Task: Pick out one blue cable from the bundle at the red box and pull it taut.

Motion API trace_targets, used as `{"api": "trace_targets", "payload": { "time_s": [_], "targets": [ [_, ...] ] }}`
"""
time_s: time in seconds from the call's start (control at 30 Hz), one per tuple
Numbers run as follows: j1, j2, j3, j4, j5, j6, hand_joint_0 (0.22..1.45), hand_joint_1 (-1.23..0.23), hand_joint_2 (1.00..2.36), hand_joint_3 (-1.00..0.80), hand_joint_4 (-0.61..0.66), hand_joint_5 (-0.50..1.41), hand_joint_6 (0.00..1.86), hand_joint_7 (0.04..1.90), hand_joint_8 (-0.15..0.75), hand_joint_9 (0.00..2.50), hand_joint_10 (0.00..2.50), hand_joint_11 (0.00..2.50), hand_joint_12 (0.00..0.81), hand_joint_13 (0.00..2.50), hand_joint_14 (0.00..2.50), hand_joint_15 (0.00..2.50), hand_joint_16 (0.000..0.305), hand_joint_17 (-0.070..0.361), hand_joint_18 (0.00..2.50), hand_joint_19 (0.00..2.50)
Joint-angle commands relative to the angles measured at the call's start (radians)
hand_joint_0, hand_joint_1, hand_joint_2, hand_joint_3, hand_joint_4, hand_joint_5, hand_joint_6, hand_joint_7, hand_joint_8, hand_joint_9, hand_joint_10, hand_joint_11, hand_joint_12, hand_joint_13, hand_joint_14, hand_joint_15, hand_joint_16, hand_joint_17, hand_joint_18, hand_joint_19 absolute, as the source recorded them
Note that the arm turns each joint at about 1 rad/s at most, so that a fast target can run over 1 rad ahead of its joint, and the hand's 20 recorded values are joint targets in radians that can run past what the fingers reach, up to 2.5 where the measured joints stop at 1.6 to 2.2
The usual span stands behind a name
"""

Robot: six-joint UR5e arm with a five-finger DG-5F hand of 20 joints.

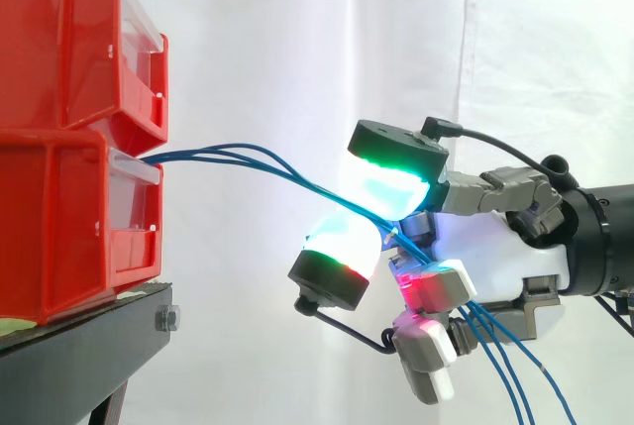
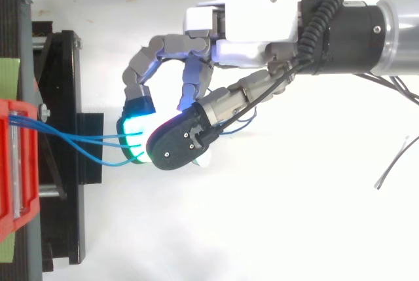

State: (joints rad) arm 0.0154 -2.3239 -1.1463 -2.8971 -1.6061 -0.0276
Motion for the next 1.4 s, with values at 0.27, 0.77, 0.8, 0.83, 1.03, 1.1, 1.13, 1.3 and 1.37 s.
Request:
{"api": "trace_targets", "payload": {
  "time_s": [0.27, 0.77, 0.8, 0.83, 1.03, 1.1, 1.13, 1.3, 1.37],
  "targets": [
    [-0.003, 0.0, 0.0, -0.014, 0.002, 0.014, 0.66, -0.82, 1.01, -0.34, 0.07, -0.11, 0.92, 0.96, 0.343, 1.36, 0.02, 0.69, 0.4, 1.21, 0.02, 0.58, 0.051, 0.115, 1.05, 0.58],
    [-0.003, 0.0, 0.002, -0.017, 0.0, 0.015, 0.7, -0.85, 1.0, -0.5, 0.01, -0.11, 0.91, 1.01, 0.342, 1.39, 0.02, 0.69, 0.395, 1.22, 0.02, 0.58, 0.05, 0.112, 1.06, 0.57],
    [-0.003, 0.0, 0.002, -0.017, 0.0, 0.015, 0.7, -0.85, 1.0, -0.5, 0.01, -0.11, 0.91, 1.01, 0.342, 1.39, 0.02, 0.69, 0.395, 1.22, 0.02, 0.58, 0.05, 0.112, 1.06, 0.57],
    [-0.002, 0.0, 0.004, -0.019, 0.002, 0.015, 0.7, -0.85, 1.0, -0.5, 0.0, -0.11, 0.91, 1.02, 0.343, 1.39, 0.02, 0.68, 0.393, 1.22, 0.02, 0.59, 0.049, 0.111, 1.06, 0.56],
    [-0.002, 0.0, 0.004, -0.022, 0.005, 0.015, 0.7, -0.86, 1.0, -0.5, 0.0, -0.11, 0.92, 1.02, 0.334, 1.39, 0.02, 0.69, 0.388, 1.22, 0.02, 0.58, 0.049, 0.11, 1.06, 0.56],
    [0.002, 0.0, 0.007, -0.022, 0.006, 0.015, 0.69, -0.86, 1.0, -0.5, 0.01, -0.11, 0.92, 1.01, 0.329, 1.39, 0.02, 0.69, 0.39, 1.22, 0.02, 0.59, 0.049, 0.11, 1.06, 0.56],
    [0.002, 0.0, 0.007, -0.022, 0.006, 0.015, 0.68, -0.84, 1.0, -0.5, 0.03, -0.11, 0.92, 1.01, 0.329, 1.39, 0.02, 0.68, 0.388, 1.22, 0.02, 0.59, 0.049, 0.111, 1.06, 0.57],
    [0.002, 0.0, 0.007, -0.025, 0.005, 0.015, 0.57, -0.71, 1.0, -0.5, 0.09, -0.11, 0.89, 0.96, 0.339, 1.39, 0.02, 0.68, 0.406, 1.22, 0.02, 0.58, 0.051, 0.116, 1.06, 0.58],
    [0.002, 0.0, 0.007, -0.025, 0.003, 0.015, 0.52, -0.66, 1.0, -0.5, 0.12, -0.11, 0.87, 0.92, 0.349, 1.38, 0.02, 0.67, 0.424, 1.22, 0.02, 0.58, 0.056, 0.125, 1.08, 0.57]
  ]
}}
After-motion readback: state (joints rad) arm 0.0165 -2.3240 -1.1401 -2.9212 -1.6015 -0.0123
